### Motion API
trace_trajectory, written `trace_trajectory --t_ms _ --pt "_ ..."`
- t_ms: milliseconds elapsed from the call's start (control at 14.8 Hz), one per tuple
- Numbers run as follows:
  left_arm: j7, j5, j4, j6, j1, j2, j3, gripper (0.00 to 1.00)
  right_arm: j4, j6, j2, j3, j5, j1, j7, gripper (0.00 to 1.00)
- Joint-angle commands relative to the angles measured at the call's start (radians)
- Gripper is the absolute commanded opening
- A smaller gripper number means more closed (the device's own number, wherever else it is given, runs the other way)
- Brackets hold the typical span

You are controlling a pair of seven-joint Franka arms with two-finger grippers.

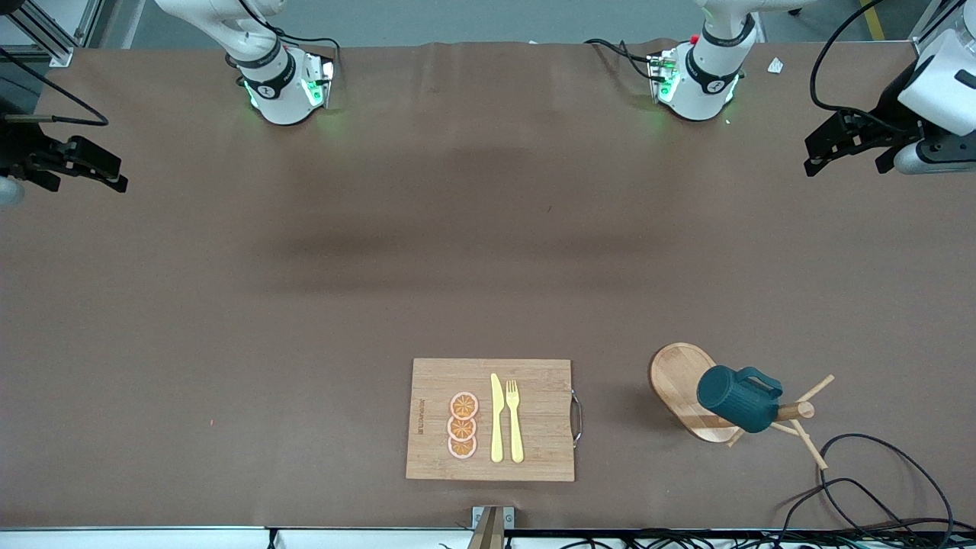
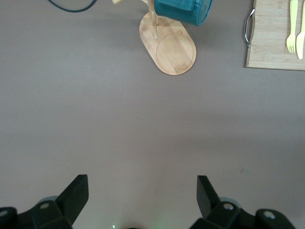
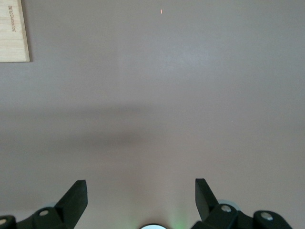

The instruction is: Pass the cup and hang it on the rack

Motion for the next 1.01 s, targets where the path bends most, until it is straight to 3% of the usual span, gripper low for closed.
trace_trajectory --t_ms 0,945 --pt "0.015 -0.006 -0.021 0.011 0.009 -0.02 -0.008 1.0 -0.008 -0.035 -0.053 -0.001 0.016 -0.005 -0.007 1.0" --pt "0.091 0.05 -0.005 0.009 0.009 -0.011 -0.016 1.0 -0.001 -0.037 -0.076 -0.009 0.016 -0.01 -0.007 1.0"
